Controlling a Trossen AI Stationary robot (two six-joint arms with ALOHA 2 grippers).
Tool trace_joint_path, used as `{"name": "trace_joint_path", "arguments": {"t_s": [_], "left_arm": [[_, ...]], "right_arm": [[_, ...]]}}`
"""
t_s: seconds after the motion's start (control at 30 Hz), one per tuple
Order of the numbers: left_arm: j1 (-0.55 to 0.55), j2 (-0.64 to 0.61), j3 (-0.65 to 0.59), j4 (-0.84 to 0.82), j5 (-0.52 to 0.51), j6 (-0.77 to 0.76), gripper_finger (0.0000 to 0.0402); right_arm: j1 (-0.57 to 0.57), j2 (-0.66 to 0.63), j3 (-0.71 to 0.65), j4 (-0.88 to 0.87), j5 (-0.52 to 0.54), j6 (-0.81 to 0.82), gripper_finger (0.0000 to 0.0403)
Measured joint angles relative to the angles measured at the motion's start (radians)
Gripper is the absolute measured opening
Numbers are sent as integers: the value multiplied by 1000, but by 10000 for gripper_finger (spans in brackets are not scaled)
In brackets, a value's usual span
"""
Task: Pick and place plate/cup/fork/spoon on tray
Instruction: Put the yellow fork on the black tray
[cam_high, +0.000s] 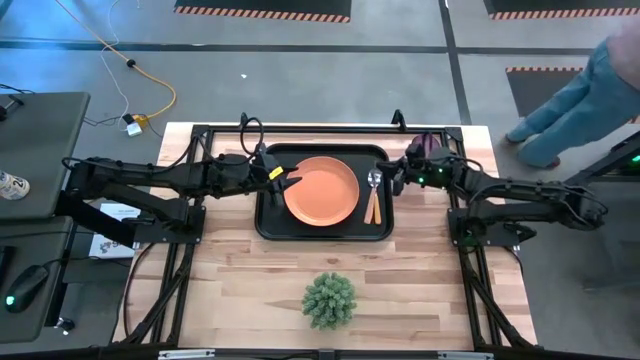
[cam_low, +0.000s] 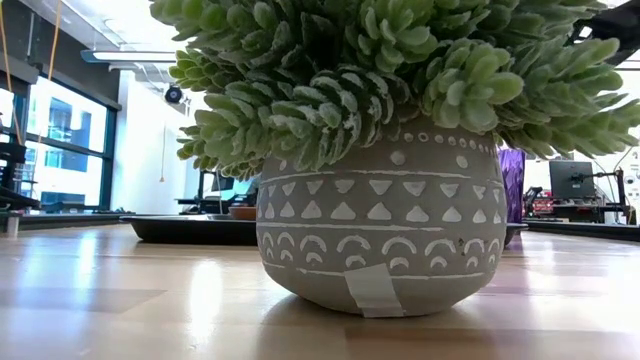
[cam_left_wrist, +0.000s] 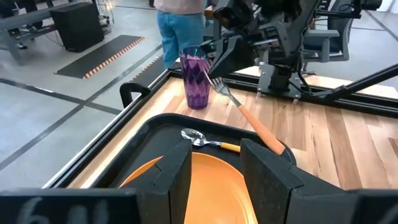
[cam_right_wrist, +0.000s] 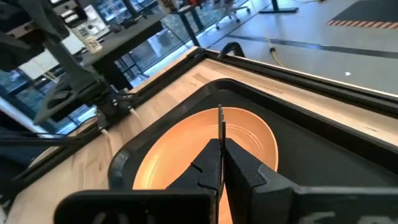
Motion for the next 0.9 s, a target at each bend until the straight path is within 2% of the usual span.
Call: {"name": "trace_joint_path", "arguments": {"t_s": [0.17, 0.43, 0.67, 0.9], "left_arm": [[0, 0, 0, 0, 0, 0, 129], [0, 0, 0, 0, 0, 0, 129], [0, 0, 0, -2, 0, 0, 129], [0, 0, 0, -2, 0, 8, 129]], "right_arm": [[-35, 49, 0, 34, -73, -23, 0], [-33, 143, 0, 102, -71, -37, 0], [32, 167, -18, 167, 1, -42, 0], [44, 167, -151, 373, 41, 9, 0]]}}
